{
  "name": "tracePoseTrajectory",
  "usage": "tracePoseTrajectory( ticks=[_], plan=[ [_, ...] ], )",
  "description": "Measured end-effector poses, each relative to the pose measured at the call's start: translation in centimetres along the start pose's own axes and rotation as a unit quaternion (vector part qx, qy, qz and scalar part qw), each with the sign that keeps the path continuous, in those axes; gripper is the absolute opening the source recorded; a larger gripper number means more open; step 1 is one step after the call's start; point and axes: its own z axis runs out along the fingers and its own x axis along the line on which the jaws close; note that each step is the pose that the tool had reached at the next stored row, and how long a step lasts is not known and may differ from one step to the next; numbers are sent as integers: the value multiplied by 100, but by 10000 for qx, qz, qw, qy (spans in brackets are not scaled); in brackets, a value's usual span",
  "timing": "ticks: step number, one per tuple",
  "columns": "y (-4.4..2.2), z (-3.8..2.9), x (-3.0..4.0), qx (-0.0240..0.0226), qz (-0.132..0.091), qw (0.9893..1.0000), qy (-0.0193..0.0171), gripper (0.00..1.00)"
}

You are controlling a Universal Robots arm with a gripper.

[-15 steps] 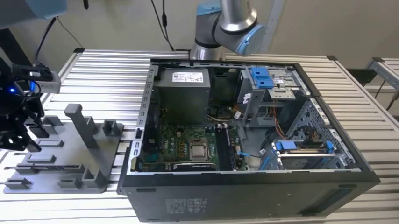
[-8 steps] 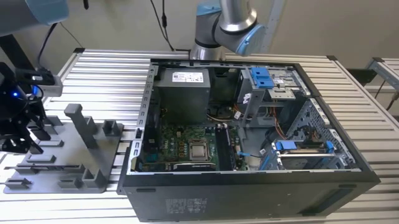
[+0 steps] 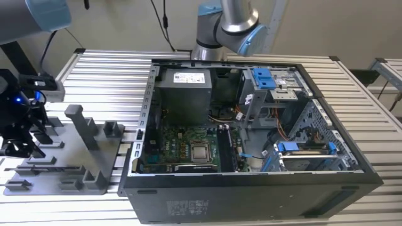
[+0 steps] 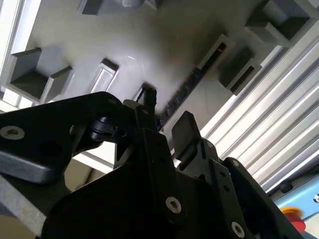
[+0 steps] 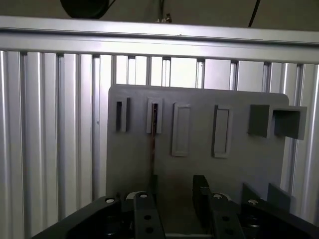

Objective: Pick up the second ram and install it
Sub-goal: 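Pick up the second ram and move it above second insertion slot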

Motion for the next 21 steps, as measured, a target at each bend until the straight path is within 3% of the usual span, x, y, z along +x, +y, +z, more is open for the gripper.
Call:
tracePoseTrajectory(
  ticks=[11, 21],
  plan=[
    [22, 131, 46, 0, 0, 10000, 0, 42],
    [30, 307, 136, 0, -4, 10000, 0, 42]
  ],
)
